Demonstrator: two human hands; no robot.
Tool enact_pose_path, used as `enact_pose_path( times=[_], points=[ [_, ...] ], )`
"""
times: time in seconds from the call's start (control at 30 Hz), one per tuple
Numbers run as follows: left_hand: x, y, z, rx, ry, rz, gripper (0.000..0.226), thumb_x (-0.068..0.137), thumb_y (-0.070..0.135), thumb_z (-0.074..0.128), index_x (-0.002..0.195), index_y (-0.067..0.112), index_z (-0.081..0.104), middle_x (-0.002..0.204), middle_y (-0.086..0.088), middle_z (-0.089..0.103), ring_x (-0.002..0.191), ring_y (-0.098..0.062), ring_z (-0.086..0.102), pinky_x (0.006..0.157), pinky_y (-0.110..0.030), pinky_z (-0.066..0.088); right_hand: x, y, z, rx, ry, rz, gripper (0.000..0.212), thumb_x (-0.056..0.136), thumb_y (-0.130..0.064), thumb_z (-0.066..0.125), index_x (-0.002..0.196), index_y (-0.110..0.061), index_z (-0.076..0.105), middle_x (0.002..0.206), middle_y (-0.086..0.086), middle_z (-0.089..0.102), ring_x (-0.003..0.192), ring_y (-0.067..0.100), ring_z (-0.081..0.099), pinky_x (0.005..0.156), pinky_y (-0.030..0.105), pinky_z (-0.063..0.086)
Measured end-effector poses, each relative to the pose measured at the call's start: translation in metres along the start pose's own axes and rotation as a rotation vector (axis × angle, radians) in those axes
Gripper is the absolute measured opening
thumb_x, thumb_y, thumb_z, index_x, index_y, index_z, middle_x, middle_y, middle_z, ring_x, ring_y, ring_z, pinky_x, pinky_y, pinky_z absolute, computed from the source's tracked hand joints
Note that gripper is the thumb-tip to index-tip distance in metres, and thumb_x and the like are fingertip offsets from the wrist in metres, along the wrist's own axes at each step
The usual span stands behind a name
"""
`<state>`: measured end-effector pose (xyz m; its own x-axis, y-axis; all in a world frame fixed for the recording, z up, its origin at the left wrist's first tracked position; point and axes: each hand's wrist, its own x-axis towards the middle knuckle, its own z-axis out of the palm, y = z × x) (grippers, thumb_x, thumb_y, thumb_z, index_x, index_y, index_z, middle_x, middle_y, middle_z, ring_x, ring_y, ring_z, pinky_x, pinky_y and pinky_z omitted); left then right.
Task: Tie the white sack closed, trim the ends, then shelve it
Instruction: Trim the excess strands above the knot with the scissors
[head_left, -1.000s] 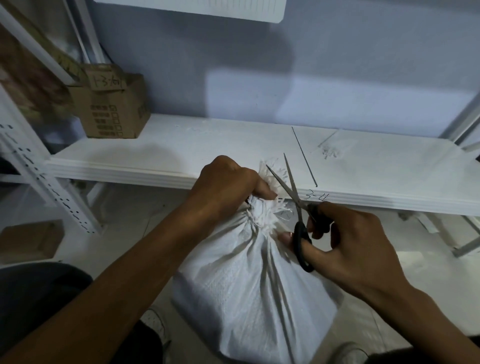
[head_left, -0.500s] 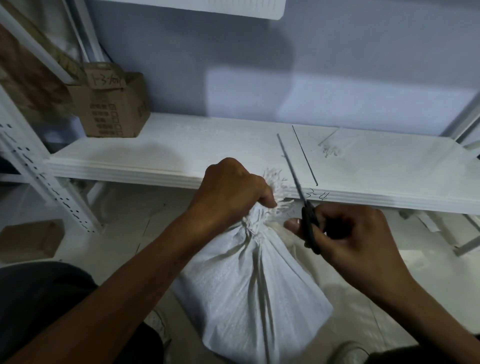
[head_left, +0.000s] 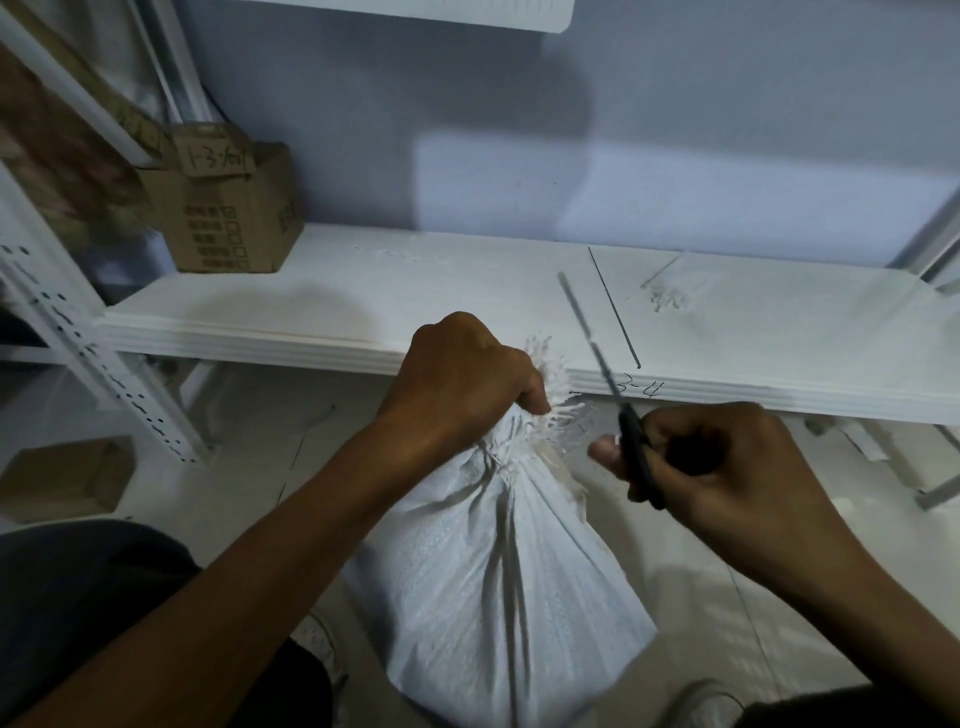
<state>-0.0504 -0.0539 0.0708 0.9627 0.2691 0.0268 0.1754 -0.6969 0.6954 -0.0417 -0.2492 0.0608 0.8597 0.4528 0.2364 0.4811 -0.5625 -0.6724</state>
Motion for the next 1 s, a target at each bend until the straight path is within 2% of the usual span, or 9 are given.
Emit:
enact_pose_path(
  times=[0.17, 0.27, 0.33, 0.43, 0.53, 0.6, 0.63, 0.77, 1.0],
  points=[
    [0.003, -0.006, 0.000, 0.009, -0.004, 0.047, 0.008, 0.074, 0.023, 0.076, 0.076, 0.018, 0.082, 0.096, -0.003, 0.076, 0.080, -0.011, 0.060, 0.066, -0.009, 0.040, -0.002, 0.001, -0.006, -0.015, 0.037, 0.062, 0.070, 0.060, -0.078, 0.053, 0.053, -0.009, 0.062, 0.050, 0.010, 0.062, 0.046, 0.026, 0.056, 0.044, 0.024, 0.035],
    [0.003, -0.006, 0.001, -0.072, 0.015, 0.011, 0.008, 0.068, 0.019, 0.079, 0.072, 0.013, 0.082, 0.089, -0.005, 0.077, 0.085, -0.015, 0.068, 0.072, -0.019, 0.050, -0.004, -0.002, -0.003, -0.039, -0.027, 0.035, 0.059, 0.062, -0.074, 0.057, 0.051, -0.016, 0.055, 0.044, -0.004, 0.056, 0.034, 0.007, 0.042, 0.040, 0.013, 0.030],
    [0.002, -0.005, 0.000, -0.142, 0.009, 0.003, 0.004, 0.064, 0.017, 0.081, 0.063, 0.013, 0.081, 0.074, 0.000, 0.077, 0.077, -0.011, 0.069, 0.071, -0.022, 0.054, -0.005, -0.002, -0.001, -0.037, -0.065, 0.030, 0.059, 0.064, -0.074, 0.058, 0.051, -0.017, 0.052, 0.044, -0.007, 0.055, 0.035, 0.005, 0.041, 0.041, 0.013, 0.031],
    [-0.003, -0.007, -0.001, -0.176, -0.079, 0.105, 0.020, 0.065, 0.011, 0.083, 0.049, 0.009, 0.071, 0.035, 0.005, 0.053, 0.041, 0.004, 0.050, 0.050, -0.015, 0.039, -0.002, 0.002, -0.005, -0.040, -0.095, 0.071, 0.064, 0.063, -0.078, 0.052, 0.054, -0.015, 0.054, 0.050, -0.004, 0.058, 0.040, 0.008, 0.050, 0.047, 0.015, 0.038],
    [-0.005, -0.013, 0.002, -0.129, -0.128, 0.205, 0.023, 0.066, 0.005, 0.077, 0.050, -0.006, 0.065, 0.045, -0.019, 0.053, 0.045, -0.008, 0.043, 0.051, -0.025, 0.034, 0.000, 0.005, -0.013, -0.065, -0.116, 0.084, 0.061, 0.062, -0.079, 0.053, 0.061, -0.018, 0.056, 0.059, -0.009, 0.062, 0.043, 0.007, 0.054, 0.052, 0.013, 0.041],
    [-0.004, -0.018, 0.005, -0.055, -0.129, 0.264, 0.015, 0.064, 0.006, 0.069, 0.055, -0.006, 0.068, 0.041, -0.005, 0.050, 0.046, -0.007, 0.048, 0.049, -0.025, 0.034, -0.002, 0.005, -0.016, -0.133, -0.138, 0.053, 0.056, 0.062, -0.076, 0.062, 0.062, -0.022, 0.052, 0.056, -0.018, 0.061, 0.039, 0.006, 0.048, 0.049, 0.015, 0.040],
    [-0.005, -0.019, 0.007, -0.023, -0.124, 0.300, 0.017, 0.060, 0.009, 0.062, 0.051, -0.004, 0.065, 0.042, -0.004, 0.044, 0.045, -0.011, 0.034, 0.048, -0.025, 0.032, -0.003, 0.005, -0.017, -0.168, -0.153, 0.037, 0.053, 0.062, -0.074, 0.064, 0.062, -0.023, 0.050, 0.056, -0.020, 0.060, 0.039, 0.006, 0.047, 0.048, 0.016, 0.039],
    [-0.006, -0.017, 0.008, 0.026, -0.080, 0.445, 0.018, 0.053, 0.007, 0.049, 0.040, -0.002, 0.040, 0.050, -0.008, 0.022, 0.045, -0.007, 0.020, 0.045, -0.023, 0.019, -0.003, 0.008, -0.018, -0.266, -0.194, -0.063, 0.053, 0.065, -0.069, 0.067, 0.056, -0.018, 0.053, 0.050, -0.009, 0.054, 0.039, 0.010, 0.042, 0.043, 0.020, 0.029],
    [0.001, -0.026, 0.010, 0.056, -0.070, 0.431, 0.018, 0.052, 0.009, 0.046, 0.044, -0.006, 0.050, 0.046, -0.004, 0.030, 0.047, -0.007, 0.022, 0.047, -0.027, 0.023, -0.001, 0.005, -0.024, -0.133, -0.099, -0.026, 0.065, 0.066, -0.076, 0.062, 0.051, -0.012, 0.056, 0.043, -0.003, 0.054, 0.035, 0.012, 0.040, 0.041, 0.021, 0.031]
  ],
)
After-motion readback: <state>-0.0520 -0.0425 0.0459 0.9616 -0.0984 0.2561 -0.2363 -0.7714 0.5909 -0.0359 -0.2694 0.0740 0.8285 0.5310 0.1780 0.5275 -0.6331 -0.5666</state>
